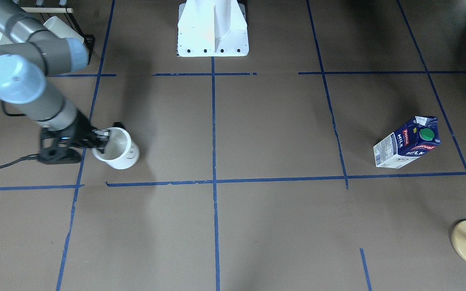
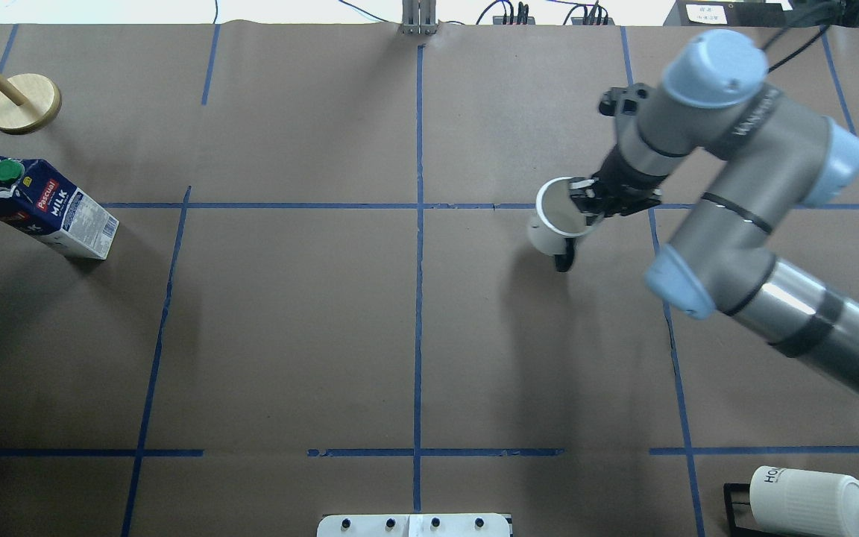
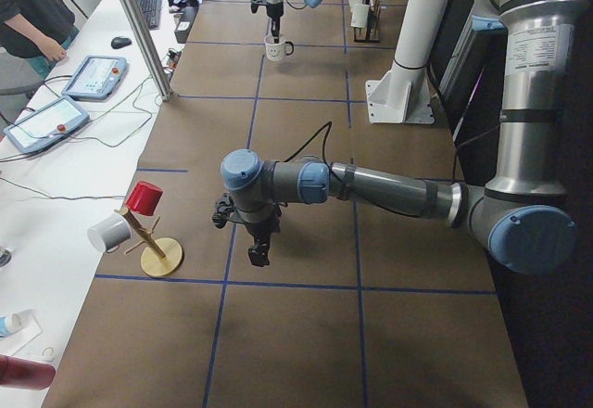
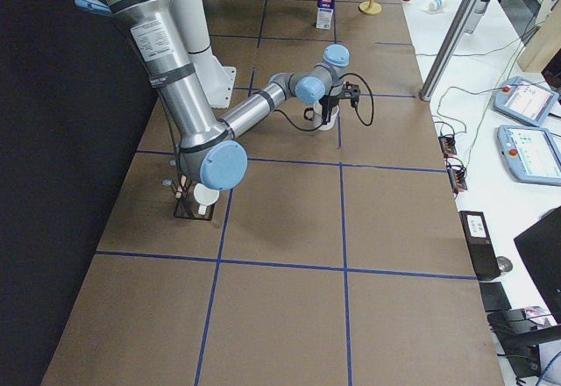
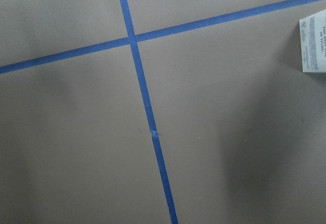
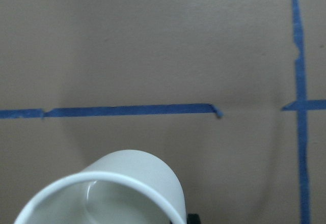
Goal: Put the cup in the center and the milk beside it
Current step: 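Carry the white mug with the right gripper to the table's center and lower it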
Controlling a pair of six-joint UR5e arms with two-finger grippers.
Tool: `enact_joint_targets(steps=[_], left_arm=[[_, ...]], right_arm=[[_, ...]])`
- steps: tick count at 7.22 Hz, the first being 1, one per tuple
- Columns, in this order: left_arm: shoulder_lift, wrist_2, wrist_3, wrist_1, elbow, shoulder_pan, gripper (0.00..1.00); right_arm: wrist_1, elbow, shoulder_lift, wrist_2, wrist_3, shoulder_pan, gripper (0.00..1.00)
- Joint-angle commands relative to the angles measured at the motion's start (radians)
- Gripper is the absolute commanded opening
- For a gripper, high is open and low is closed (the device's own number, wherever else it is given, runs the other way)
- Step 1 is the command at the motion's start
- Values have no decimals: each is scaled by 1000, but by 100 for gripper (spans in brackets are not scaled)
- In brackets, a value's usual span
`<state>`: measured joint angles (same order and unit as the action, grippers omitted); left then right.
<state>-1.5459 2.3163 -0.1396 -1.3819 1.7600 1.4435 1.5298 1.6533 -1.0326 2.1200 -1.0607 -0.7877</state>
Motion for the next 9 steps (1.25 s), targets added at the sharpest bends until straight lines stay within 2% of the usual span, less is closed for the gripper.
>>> enact_joint_targets(steps=[1,2,3,9], left_arm=[[1,0,0,1,1,0,100],[1,0,0,1,1,0,100],[0,0,0,1,1,0,100],[-2,2,0,-2,3,0,100]], right_arm=[[70,-126,232,-90,-214,105,0],[70,-211,312,-122,-243,135,0],[69,-234,334,-133,-266,153,0],[69,-236,287,-163,-254,174,0]])
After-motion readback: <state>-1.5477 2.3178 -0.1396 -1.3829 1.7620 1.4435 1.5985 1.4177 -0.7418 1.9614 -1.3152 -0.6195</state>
